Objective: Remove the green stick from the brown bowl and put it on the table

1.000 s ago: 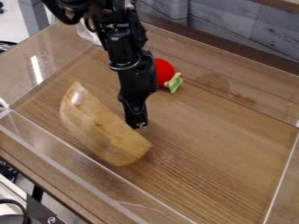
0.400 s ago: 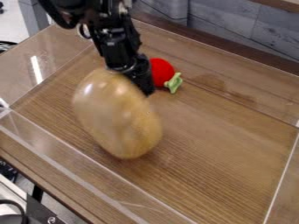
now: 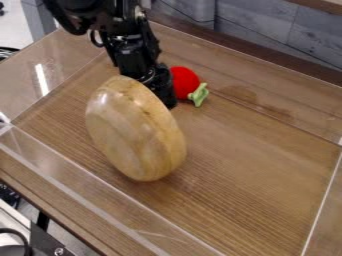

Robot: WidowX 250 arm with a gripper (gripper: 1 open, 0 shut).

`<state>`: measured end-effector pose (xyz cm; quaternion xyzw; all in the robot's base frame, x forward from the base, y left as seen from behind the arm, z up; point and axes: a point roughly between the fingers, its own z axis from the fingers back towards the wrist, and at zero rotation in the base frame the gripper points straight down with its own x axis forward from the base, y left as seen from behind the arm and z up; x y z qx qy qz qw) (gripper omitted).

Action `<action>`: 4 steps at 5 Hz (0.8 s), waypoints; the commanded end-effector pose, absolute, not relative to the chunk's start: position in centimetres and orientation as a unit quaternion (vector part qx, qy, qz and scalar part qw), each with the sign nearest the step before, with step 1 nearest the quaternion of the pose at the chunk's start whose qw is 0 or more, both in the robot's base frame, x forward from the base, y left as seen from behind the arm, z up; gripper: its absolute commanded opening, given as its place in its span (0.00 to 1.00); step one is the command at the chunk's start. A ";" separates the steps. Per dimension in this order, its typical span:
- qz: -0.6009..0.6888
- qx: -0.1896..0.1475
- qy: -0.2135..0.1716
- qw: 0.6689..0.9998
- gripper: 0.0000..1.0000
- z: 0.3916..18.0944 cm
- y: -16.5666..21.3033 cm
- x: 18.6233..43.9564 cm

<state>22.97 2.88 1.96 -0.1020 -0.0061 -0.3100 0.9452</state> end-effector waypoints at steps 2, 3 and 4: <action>-0.326 -0.113 0.027 0.938 0.00 2.0 3.0 21.0; -0.327 -0.115 0.034 0.937 0.00 2.5 2.4 21.0; -0.328 -0.117 0.041 0.937 0.00 3.0 1.9 21.1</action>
